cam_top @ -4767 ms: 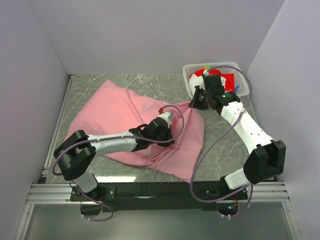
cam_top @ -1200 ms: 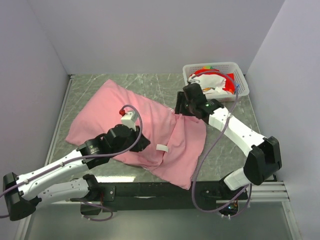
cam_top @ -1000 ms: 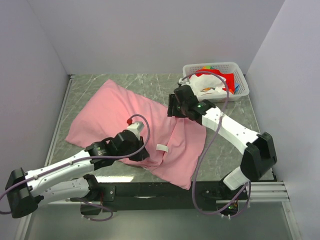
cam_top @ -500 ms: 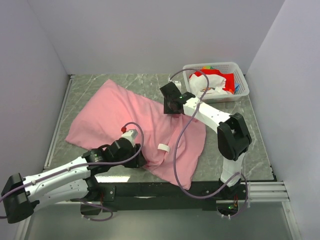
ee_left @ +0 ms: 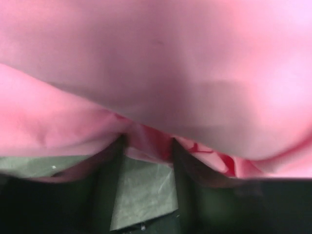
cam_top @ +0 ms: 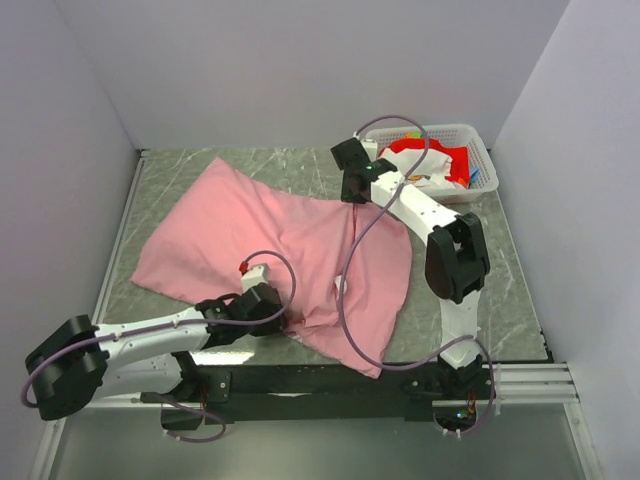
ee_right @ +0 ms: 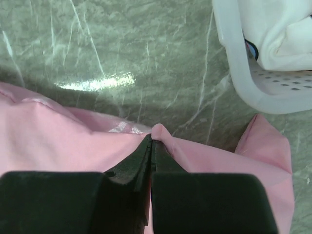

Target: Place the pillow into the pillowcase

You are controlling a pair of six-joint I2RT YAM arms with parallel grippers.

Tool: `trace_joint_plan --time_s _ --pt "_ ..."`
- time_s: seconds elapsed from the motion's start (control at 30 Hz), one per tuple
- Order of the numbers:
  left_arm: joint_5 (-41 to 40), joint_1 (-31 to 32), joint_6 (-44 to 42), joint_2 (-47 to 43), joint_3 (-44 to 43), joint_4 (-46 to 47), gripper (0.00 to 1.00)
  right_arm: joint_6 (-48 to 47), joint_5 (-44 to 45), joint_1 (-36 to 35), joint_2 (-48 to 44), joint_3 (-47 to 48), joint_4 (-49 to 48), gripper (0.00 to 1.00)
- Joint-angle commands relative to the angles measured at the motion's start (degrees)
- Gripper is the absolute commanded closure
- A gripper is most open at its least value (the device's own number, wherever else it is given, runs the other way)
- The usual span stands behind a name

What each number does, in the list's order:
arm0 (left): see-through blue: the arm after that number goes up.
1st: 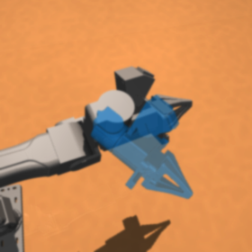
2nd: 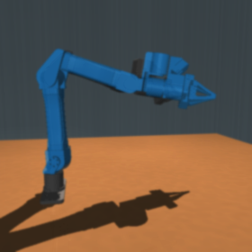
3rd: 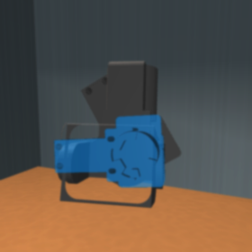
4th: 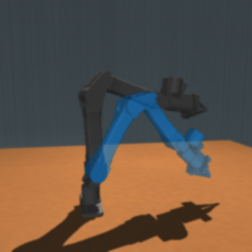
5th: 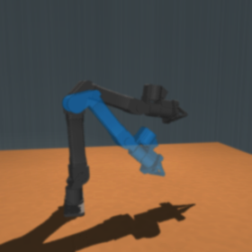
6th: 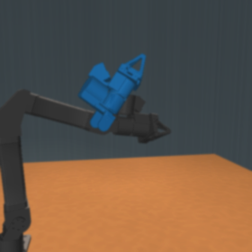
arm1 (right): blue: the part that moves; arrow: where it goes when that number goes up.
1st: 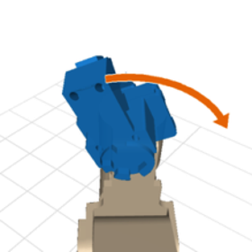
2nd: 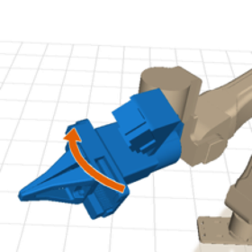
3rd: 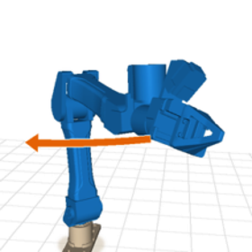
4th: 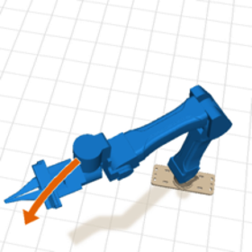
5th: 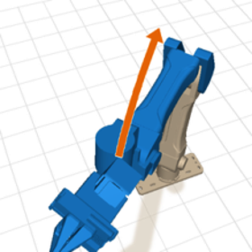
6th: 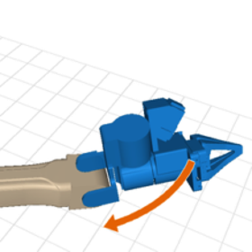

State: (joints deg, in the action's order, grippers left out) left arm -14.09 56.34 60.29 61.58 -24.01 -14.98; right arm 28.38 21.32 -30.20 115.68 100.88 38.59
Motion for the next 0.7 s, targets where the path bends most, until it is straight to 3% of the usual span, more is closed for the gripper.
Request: trace_joint_plan --time_s 0.0,0.03,0.07,0.23,0.43,0.53,0.57,0.63,0.67 --pt "-1.9 0.0 0.5 2.5 -1.6 3.2 0.69 -0.7 0.2 0.7 0.1 3.0 -0.2 1.0" --pt "-0.4 0.1 0.7 2.1 -1.7 2.4 0.93 -0.8 0.4 0.9 0.3 3.4 0.0 1.0" --pt "0.6 0.1 1.3 1.2 -1.7 1.0 0.99 -0.9 1.3 1.3 1.1 4.1 0.9 1.0" --pt "10.7 0.3 5.3 -12.1 0.9 -7.3 0.99 -1.4 3.6 3.9 4.6 7.7 1.8 1.0" --pt "15.5 1.5 11.9 -22.6 2.2 -15.1 0.99 -1.0 1.5 5.7 5.9 9.2 0.6 1.0" --pt "17.0 2.1 12.8 -24.6 3.4 -15.7 0.99 -1.8 -3.2 5.6 4.2 8.7 -0.6 0.87" --pt "17.3 2.1 12.6 -24.4 3.1 -16.2 0.99 -2.1 -4.3 5.2 3.4 8.4 -1.0 0.76" --pt "16.6 2.1 10.2 -23.2 1.6 -17.4 0.83 -2.8 -6.5 4.8 0.0 6.6 -2.2 0.64" --pt "15.9 2.2 9.4 -22.7 -0.8 -18.7 0.74 -3.0 -7.2 4.6 -1.4 5.8 -2.5 0.49"
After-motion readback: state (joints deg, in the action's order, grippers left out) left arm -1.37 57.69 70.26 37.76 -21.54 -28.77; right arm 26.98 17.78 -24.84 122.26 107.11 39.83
